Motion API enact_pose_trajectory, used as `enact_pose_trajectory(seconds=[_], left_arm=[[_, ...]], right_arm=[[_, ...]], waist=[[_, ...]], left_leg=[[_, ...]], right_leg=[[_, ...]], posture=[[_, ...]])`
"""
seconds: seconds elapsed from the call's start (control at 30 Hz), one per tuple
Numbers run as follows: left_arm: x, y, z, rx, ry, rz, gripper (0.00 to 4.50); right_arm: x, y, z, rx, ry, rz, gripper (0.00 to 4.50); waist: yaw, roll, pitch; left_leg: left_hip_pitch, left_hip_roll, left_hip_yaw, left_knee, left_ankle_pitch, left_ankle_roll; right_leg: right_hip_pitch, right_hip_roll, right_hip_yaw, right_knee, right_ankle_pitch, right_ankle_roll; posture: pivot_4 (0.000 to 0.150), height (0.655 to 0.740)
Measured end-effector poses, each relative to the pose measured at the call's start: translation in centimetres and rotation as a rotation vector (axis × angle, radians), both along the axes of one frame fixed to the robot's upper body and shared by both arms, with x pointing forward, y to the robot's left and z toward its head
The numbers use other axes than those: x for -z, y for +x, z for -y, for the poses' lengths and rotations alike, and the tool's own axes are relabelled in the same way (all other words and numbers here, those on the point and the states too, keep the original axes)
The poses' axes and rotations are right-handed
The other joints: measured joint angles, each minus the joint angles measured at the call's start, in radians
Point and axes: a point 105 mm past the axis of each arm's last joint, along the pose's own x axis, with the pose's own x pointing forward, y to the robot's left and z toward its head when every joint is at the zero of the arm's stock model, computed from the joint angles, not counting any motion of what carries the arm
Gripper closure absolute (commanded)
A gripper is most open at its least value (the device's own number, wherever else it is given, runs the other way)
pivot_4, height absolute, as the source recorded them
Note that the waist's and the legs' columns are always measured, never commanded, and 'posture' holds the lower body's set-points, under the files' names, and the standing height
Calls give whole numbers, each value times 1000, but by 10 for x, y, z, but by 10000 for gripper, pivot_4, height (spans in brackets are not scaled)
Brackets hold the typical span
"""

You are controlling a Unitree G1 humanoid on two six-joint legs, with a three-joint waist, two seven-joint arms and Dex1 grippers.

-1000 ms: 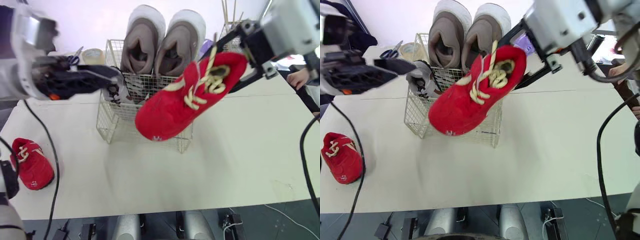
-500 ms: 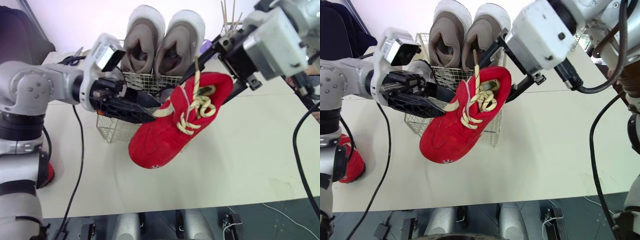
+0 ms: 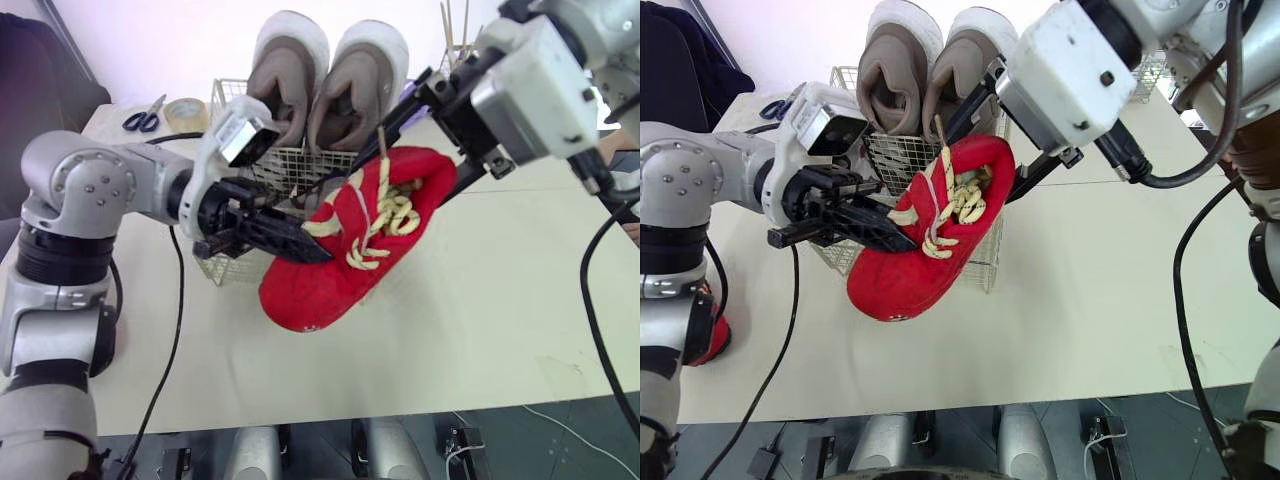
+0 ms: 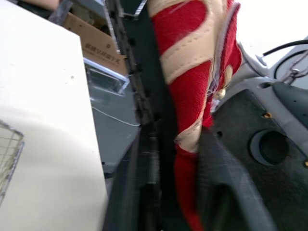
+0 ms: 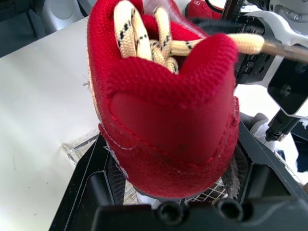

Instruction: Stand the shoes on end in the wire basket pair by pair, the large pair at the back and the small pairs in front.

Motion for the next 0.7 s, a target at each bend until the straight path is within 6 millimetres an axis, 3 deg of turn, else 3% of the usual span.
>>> enact_pose_trajectory(seconds=[0.03, 0.13, 0.2, 0.3, 0.33, 0.43, 0.57, 0.7], left_arm=[[0, 1, 0, -8, -4, 4, 43006], [-1, 2, -3, -48, -26, 24, 43065], [0, 0, -10, -84, -97, 29, 43065], [-4, 3, -27, -203, -240, 43, 43065], [-4, 4, -28, -212, -252, 45, 43065], [-12, 5, -33, -288, -354, 74, 43065], [-18, 8, -39, -351, -432, 80, 43065], [-21, 7, -37, -331, -460, 74, 43065]], right_arm=[[0, 1, 0, 8, 2, -3, 23288], [-2, 3, 3, 46, 34, -38, 8081], [-8, 18, 24, 193, 124, -90, 420], [0, 46, 81, 581, 333, -258, 420], [1, 48, 84, 608, 345, -274, 420], [10, 45, 99, 772, 610, -549, 420], [13, 24, 82, 677, 954, -1047, 420], [19, 12, 57, 561, 1083, -1396, 420]], waist=[[0, 0, 0], [0, 0, 0], [3, -1, 0], [17, -3, 0], [17, -3, 0], [22, -3, 0], [20, -4, 0], [20, -4, 0]], left_leg=[[0, 0, 0, 0, 0, 0], [0, 0, -1, 0, 0, 0], [0, 0, -1, 1, 0, 0], [0, 0, -4, 2, 0, 0], [0, -1, -4, 2, 0, 0], [2, 0, -5, 1, 0, 0], [5, 0, -6, 1, 0, 0], [6, 0, -5, 1, 0, 0]], right_leg=[[0, 0, 0, 0, 0, 0], [0, 0, 0, 0, 0, 0], [1, 0, 0, 0, 0, 0], [3, -2, -1, -1, 0, -1], [2, -3, -1, 0, 0, 0], [4, -2, -1, 0, 0, -1], [6, -1, -2, 1, 0, -1], [7, 0, -2, 2, 0, 0]], posture=[[1500, 7400], [1500, 7400], [1500, 7400], [1500, 7400], [1500, 7400], [1500, 7400], [1500, 7400], [1500, 7400]])
